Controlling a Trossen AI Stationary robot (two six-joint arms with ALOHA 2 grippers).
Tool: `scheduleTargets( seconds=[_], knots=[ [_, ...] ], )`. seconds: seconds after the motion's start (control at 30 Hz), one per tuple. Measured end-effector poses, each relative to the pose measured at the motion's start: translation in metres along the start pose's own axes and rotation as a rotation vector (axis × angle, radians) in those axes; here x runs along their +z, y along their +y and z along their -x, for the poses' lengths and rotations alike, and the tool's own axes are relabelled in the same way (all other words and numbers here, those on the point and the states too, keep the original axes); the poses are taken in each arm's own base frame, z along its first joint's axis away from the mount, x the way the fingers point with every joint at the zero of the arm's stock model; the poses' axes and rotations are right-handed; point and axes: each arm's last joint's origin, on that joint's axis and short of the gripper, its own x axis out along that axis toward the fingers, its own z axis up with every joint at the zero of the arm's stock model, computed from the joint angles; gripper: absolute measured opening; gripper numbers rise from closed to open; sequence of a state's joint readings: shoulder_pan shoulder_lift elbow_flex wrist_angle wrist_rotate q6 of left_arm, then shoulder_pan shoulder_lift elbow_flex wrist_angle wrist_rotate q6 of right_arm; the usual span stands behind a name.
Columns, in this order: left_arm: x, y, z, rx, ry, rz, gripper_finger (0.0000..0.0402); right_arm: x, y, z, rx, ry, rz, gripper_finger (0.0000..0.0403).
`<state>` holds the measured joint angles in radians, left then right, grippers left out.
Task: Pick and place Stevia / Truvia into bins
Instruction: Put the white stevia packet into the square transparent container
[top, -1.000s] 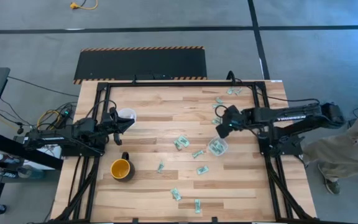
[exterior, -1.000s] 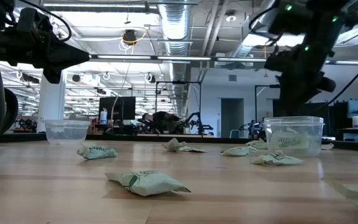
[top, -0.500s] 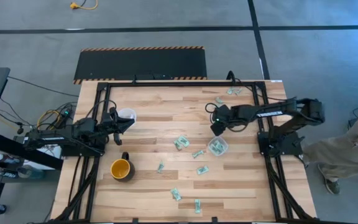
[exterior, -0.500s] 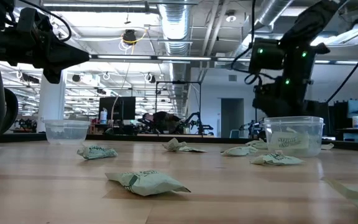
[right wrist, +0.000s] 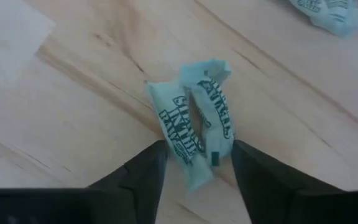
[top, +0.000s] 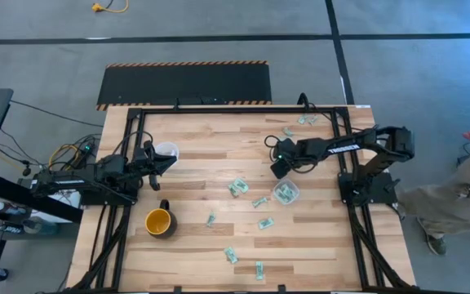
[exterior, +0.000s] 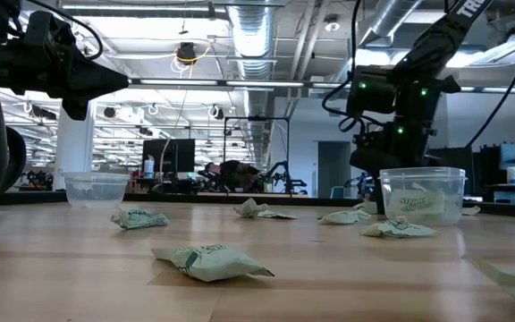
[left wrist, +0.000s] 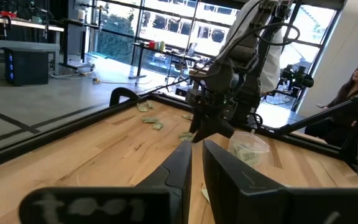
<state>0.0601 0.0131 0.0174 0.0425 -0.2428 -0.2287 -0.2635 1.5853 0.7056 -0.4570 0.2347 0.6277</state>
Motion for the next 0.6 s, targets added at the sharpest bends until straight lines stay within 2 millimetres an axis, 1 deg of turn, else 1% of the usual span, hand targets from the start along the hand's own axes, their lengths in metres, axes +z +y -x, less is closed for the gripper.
scheduleTargets(
  seconds=[0.4, 0.43, 0.6],
  knots=[
    [0.0000, 0.0000, 0.0000, 0.000, 0.000, 0.000, 0.0027, 0.0006, -0.0006, 0.0048, -0.010, -0.046, 0.001, 0.0010],
    [0.0000, 0.0000, 0.0000, 0.000, 0.000, 0.000, 0.0027, 0.0004, -0.0004, 0.0049, -0.009, -0.045, 0.006, 0.0006],
    [-0.0001, 0.0000, 0.0000, 0.000, 0.000, 0.000, 0.0027, -0.0035, 0.0026, 0.0082, -0.022, -0.014, 0.037, 0.0012]
  ],
)
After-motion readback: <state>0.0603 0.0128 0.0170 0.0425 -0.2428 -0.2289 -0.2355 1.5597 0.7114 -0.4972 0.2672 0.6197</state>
